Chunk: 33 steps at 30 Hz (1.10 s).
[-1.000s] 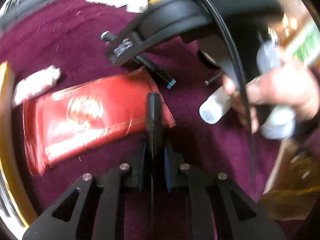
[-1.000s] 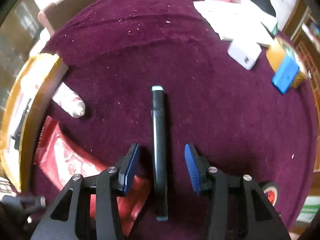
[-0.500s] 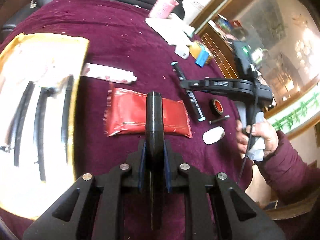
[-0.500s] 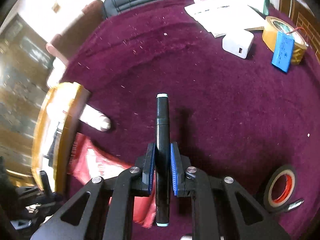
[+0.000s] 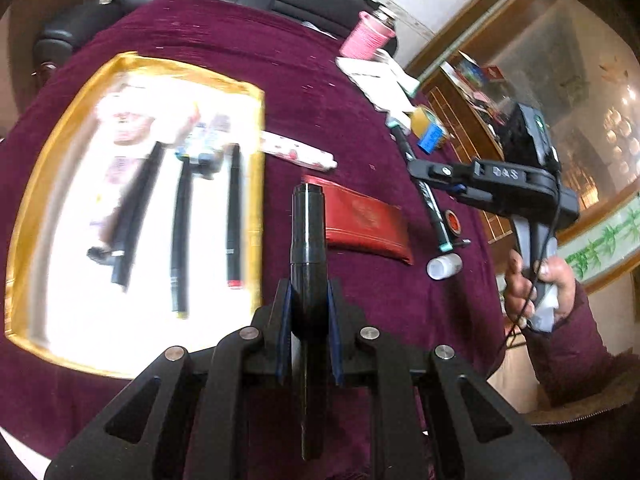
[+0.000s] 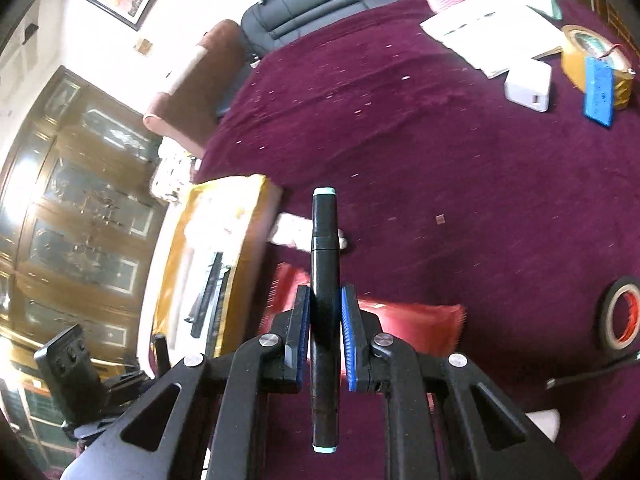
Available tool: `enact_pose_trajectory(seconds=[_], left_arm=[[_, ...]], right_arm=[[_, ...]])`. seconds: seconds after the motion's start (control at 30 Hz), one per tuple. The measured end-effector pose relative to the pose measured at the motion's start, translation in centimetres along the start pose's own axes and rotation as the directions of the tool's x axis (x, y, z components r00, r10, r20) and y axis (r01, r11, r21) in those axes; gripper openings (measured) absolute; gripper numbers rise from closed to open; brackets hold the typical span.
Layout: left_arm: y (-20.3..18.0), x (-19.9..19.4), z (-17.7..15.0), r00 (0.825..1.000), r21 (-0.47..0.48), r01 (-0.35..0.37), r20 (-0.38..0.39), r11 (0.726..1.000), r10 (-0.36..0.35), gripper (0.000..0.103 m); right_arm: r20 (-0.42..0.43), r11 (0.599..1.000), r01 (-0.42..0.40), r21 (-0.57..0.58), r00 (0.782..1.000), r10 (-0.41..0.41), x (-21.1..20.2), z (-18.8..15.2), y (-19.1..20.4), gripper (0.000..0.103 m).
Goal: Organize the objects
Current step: 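Carry both markers into the tray and open both tools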
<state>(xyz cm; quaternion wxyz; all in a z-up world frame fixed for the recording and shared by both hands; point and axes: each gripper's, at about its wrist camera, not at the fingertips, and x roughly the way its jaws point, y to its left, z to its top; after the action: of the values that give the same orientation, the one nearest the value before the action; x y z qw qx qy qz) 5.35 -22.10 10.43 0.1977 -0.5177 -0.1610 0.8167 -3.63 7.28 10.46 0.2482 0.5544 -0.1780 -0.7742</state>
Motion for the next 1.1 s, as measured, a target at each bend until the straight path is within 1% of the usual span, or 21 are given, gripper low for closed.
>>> enact_pose_trajectory(seconds=[0.2, 0.33, 0.47, 0.6, 0.87, 0.93, 1.1], left_arm=[[3.4, -2.4, 0.2, 0.997, -0.045, -0.067, 0.034, 0.997, 0.069, 0.014], [6.0, -3.0, 0.8, 0.992, -0.072, -0.117, 0.03, 0.99, 0.119, 0.014], [7.9, -2.1, 1.9, 0.985, -0.06, -0.175, 0.001, 0.983, 0.175, 0.014], [9.8, -0.6, 3.5, 0.973, -0.04, -0.227, -0.045, 0.973, 0.226, 0.014], [12.6, 2.0, 5.9, 0.953, -0.024, -0.276, -0.139, 0.961, 0.27, 0.014], [13.1, 2.4, 6.5, 0.954, -0.031, -0.268, -0.147, 0.963, 0.261, 0.014], [13.6, 3.2, 7.8, 0.943, -0.019, -0.295, -0.165, 0.955, 0.289, 0.014]], right_arm=[[-0.019, 0.999, -0.045, -0.005, 0.999, 0.045, 1.3, -1.1, 3.0, 0.013], [-0.046, 0.998, -0.068, -0.008, 0.997, 0.067, 2.6, -1.8, 4.9, 0.013], [-0.076, 0.995, -0.095, -0.009, 0.993, 0.094, 4.2, -2.4, 6.9, 0.013], [-0.11, 0.993, -0.121, 0.003, 0.987, 0.121, 6.0, -3.0, 8.7, 0.013], [-0.181, 0.99, -0.141, 0.0, 0.974, 0.139, 10.2, -4.5, 12.9, 0.013], [-0.195, 0.99, -0.142, 0.01, 0.971, 0.142, 11.1, -4.8, 13.4, 0.013], [-0.225, 0.99, -0.134, 0.038, 0.964, 0.139, 13.5, -5.2, 14.4, 0.014]])
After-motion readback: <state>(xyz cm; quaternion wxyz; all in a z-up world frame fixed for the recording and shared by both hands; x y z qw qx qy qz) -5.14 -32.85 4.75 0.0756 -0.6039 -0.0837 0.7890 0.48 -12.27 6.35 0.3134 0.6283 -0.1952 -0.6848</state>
